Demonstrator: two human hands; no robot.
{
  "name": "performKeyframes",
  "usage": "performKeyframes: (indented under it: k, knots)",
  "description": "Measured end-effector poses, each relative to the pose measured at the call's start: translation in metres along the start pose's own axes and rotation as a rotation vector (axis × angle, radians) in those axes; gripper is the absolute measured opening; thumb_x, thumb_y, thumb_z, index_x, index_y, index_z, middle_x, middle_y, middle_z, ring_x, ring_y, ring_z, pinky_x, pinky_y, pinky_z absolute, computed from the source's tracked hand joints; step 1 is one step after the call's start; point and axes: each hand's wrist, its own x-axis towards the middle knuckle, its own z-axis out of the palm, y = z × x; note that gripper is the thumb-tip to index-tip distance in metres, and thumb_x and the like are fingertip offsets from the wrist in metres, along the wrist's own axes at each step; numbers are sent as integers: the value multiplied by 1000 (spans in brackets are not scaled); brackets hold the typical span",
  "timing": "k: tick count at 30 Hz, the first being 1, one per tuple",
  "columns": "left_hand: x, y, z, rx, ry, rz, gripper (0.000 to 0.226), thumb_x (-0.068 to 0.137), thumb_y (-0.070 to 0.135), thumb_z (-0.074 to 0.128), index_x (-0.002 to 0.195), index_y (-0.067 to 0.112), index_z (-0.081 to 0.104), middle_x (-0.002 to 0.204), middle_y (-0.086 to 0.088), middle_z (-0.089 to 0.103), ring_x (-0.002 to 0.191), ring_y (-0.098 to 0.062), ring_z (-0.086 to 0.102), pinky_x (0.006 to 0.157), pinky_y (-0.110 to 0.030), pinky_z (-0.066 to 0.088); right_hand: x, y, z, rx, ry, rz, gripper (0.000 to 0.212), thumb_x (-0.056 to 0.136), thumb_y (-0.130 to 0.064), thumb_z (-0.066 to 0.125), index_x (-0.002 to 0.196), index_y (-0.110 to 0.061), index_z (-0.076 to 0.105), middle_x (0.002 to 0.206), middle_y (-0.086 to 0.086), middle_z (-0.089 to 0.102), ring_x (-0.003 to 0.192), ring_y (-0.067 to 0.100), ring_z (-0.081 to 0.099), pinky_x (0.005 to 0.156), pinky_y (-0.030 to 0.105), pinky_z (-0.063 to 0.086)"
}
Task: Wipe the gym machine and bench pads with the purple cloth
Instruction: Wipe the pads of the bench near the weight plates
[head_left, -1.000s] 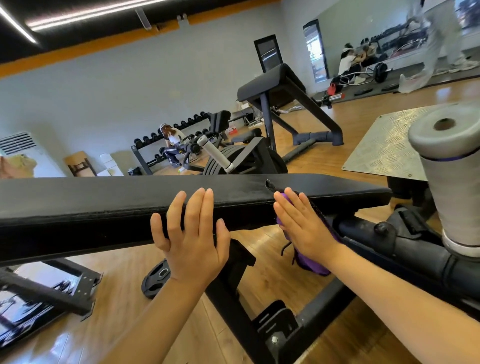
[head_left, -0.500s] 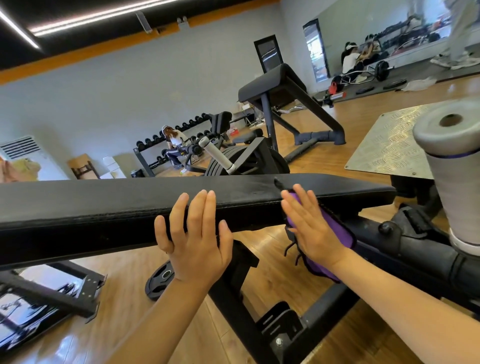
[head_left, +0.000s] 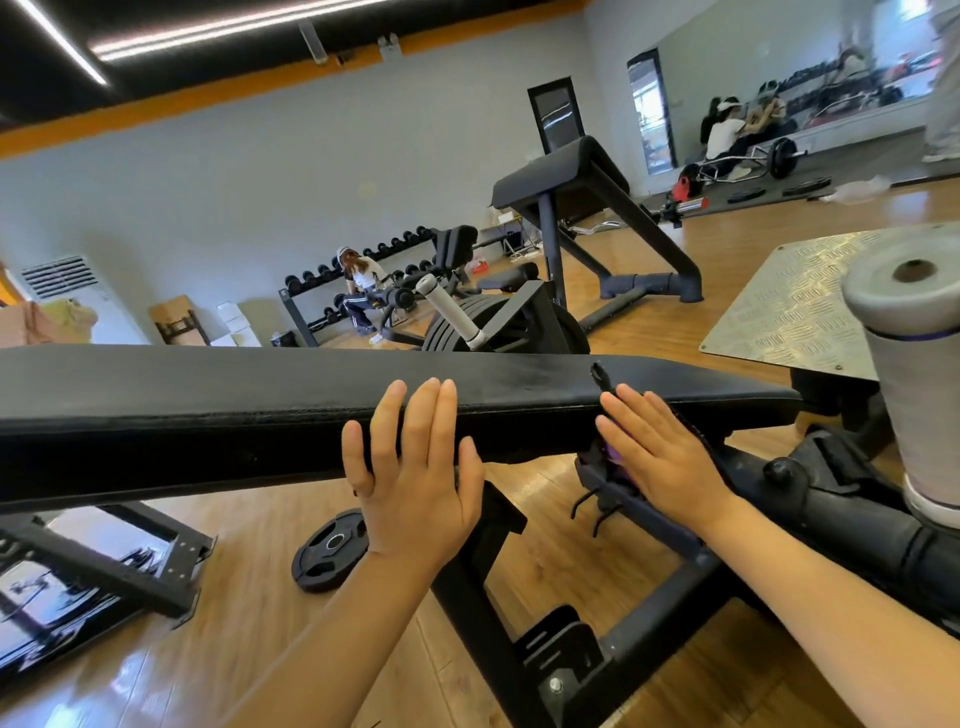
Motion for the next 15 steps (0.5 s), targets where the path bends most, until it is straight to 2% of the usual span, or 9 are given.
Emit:
performKeyframes:
  k: [3,6,10,12,15]
  knots:
    - [1,2,-1,-3,-15,-12,45,101,33,36,140,13,48,137,-2,47,136,-26,34,122,-40,-3,5,-9,0,35,-12,55,55,108,-15,31,158,-23,12,165,-3,8,151,26,11,123,45,10]
    - [2,2,-4,-8,-29,-19,46,102,34,34,141,13,46,139,-2,45,140,-23,28,122,-40,-3,38,-34,1,83,-7,24,53,108,-17,32,158,-21,13,165,-3,8,151,26,12,123,45,11]
    - [3,2,-10,-28,-81,-27,47,104,36,30,143,13,44,142,-3,43,143,-22,22,122,-39,-5,84,-58,-3,135,9,-53,45,107,-15,40,150,-9,27,157,9,30,147,25,26,121,42,22]
    - [3,1,-14,-44,-111,-18,48,104,35,31,145,13,42,145,-3,41,144,-22,20,123,-39,-6,88,-60,-6,151,4,-64,45,105,-12,44,148,-7,30,153,11,35,146,25,29,121,41,23]
    - [4,-2,-23,-64,-162,7,52,101,33,38,148,12,41,150,-5,43,145,-24,26,122,-41,-2,78,-55,-7,142,-51,-83,57,99,-3,50,151,-8,25,159,7,25,149,25,23,122,42,19]
